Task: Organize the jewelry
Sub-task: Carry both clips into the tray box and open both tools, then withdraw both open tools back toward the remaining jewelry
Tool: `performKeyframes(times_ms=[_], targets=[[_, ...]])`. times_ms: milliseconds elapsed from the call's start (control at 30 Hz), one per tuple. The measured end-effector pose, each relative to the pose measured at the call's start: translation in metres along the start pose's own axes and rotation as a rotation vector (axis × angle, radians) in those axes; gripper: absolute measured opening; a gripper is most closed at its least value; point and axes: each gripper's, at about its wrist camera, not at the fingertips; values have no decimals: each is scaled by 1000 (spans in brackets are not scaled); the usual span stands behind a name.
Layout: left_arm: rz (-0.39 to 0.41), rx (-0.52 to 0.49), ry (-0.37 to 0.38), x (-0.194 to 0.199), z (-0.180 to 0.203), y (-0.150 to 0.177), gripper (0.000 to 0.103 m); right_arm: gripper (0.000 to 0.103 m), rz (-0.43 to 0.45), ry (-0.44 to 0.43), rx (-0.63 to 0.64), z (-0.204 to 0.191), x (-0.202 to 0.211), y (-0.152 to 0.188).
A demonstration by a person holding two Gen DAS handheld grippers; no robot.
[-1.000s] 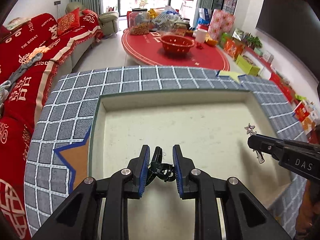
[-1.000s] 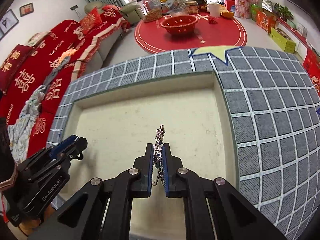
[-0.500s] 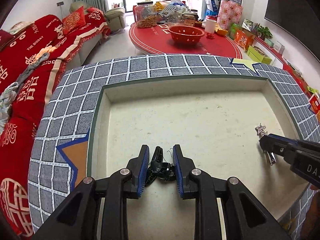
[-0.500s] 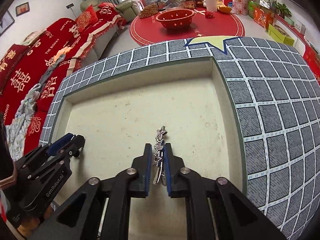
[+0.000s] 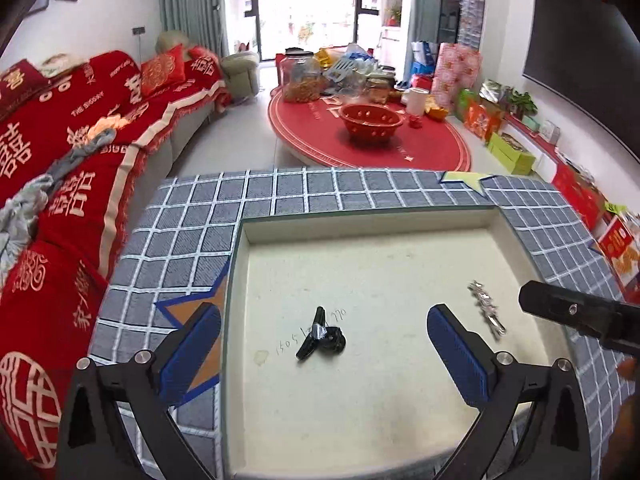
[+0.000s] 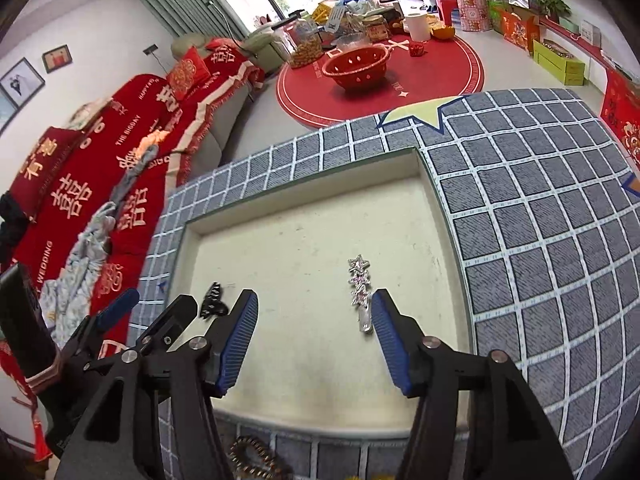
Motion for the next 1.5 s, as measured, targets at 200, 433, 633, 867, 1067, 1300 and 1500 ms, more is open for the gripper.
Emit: performKeyframes(times_ms=[200,433,633,867,1067,1300,1500], targets=[[50,2,10,45,-13,19,103,82,58,-23,0,-8,49,23],[22,24,70,91,-35,66,103,103,130,-21,5,-11,102,63],[23,83,108,123,-50,113,103,103,210,-19,19,-15,138,105],[17,90,84,140,-56,152,103,103,181,0,14,-13,155,140],[10,37,66,152,-49,176,103,103,121,41,18,-8,156,168],[-48,3,18,140,-43,196,103,103,24,111,63,-6,132,207],[-114,-3,50,123,-38,204,103,103,-46,173,92,-9,107,225]])
Point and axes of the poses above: each gripper's, at about its wrist camera, not at the fingertips, and x roughly against the way its jaws point, z to its right, y to its underside, and after that the axes turned 2 degrees about x, right-handed
